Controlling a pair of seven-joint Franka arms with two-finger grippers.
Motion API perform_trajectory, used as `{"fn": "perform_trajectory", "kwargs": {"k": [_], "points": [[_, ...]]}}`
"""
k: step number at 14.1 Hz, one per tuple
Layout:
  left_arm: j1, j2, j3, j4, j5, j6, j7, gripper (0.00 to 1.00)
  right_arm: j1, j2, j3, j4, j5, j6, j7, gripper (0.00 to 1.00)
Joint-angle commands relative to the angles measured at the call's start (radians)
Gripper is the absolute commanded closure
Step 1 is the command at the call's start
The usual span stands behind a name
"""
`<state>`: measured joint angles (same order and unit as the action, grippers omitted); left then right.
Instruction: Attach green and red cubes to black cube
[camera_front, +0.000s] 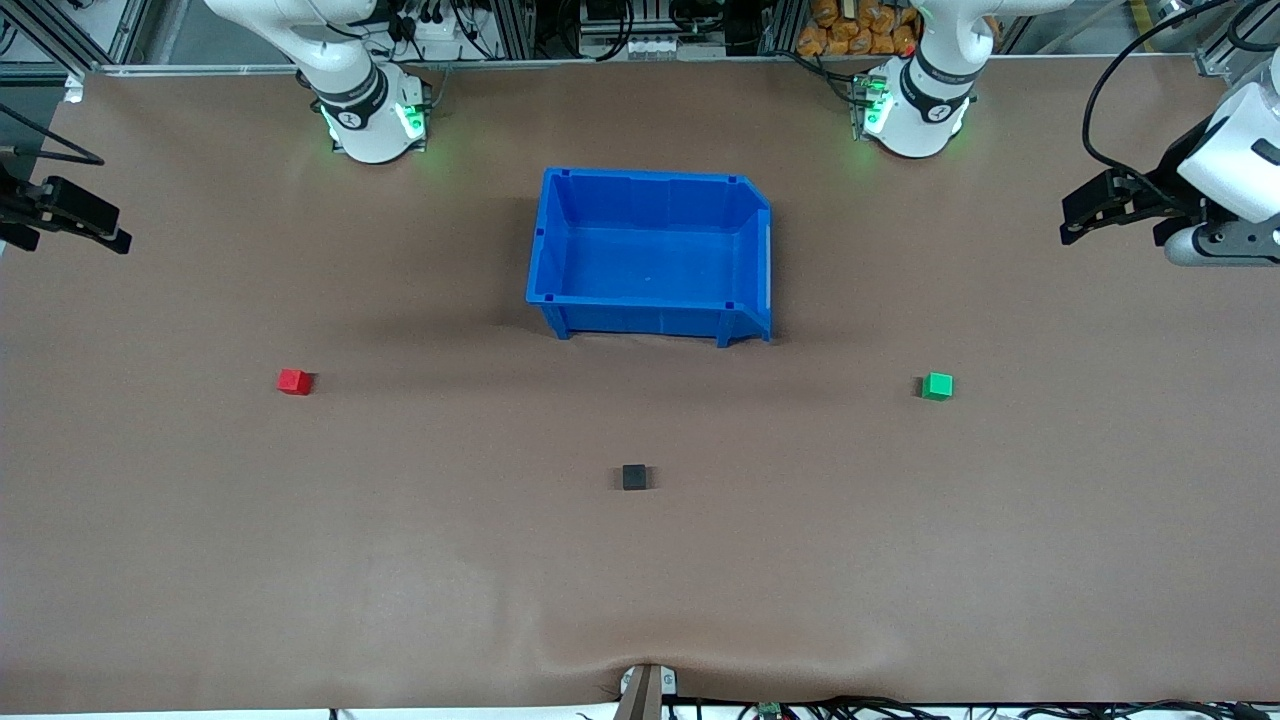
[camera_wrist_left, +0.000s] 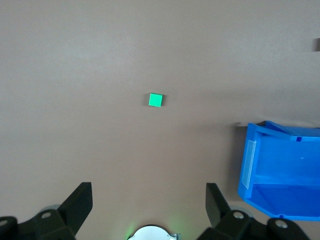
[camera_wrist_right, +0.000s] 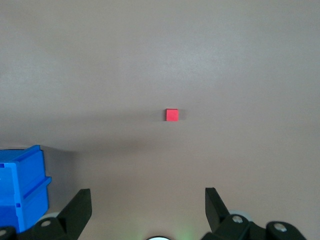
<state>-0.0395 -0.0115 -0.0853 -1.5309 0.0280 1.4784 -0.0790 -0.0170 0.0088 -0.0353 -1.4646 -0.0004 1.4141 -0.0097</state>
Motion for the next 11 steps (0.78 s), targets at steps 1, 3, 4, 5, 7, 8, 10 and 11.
{"fn": "perform_trajectory", "kwargs": {"k": [1, 3, 4, 5, 7, 8, 10, 11], "points": [[-0.002, 0.027, 0.001, 0.009, -0.011, -0.010, -0.013, 0.00, -0.020, -0.007, 0.011, -0.006, 0.020, -0.004, -0.013, 0.00], [0.001, 0.042, 0.001, 0.008, -0.014, -0.009, -0.019, 0.00, -0.020, -0.007, 0.011, -0.006, 0.022, -0.004, -0.012, 0.00], [0.001, 0.057, 0.001, -0.001, -0.016, -0.010, -0.025, 0.00, -0.020, -0.006, 0.011, -0.006, 0.022, -0.004, -0.012, 0.00], [-0.002, 0.086, 0.001, -0.009, 0.001, -0.009, -0.037, 0.00, -0.021, -0.006, 0.011, -0.006, 0.022, -0.004, -0.012, 0.00], [0.003, 0.132, -0.001, -0.008, 0.001, 0.008, -0.042, 0.00, -0.023, -0.004, 0.011, -0.006, 0.022, -0.006, -0.012, 0.00], [0.004, 0.142, -0.001, -0.021, 0.001, 0.013, -0.041, 0.00, -0.024, -0.003, 0.011, -0.006, 0.020, -0.006, -0.012, 0.00], [0.001, 0.140, -0.004, -0.119, 0.001, 0.081, -0.041, 0.00, -0.024, 0.000, 0.011, -0.006, 0.020, -0.006, -0.012, 0.00], [0.003, 0.127, -0.016, -0.182, 0.000, 0.153, -0.042, 0.00, -0.024, 0.000, 0.011, -0.006, 0.020, -0.006, -0.012, 0.00]]}}
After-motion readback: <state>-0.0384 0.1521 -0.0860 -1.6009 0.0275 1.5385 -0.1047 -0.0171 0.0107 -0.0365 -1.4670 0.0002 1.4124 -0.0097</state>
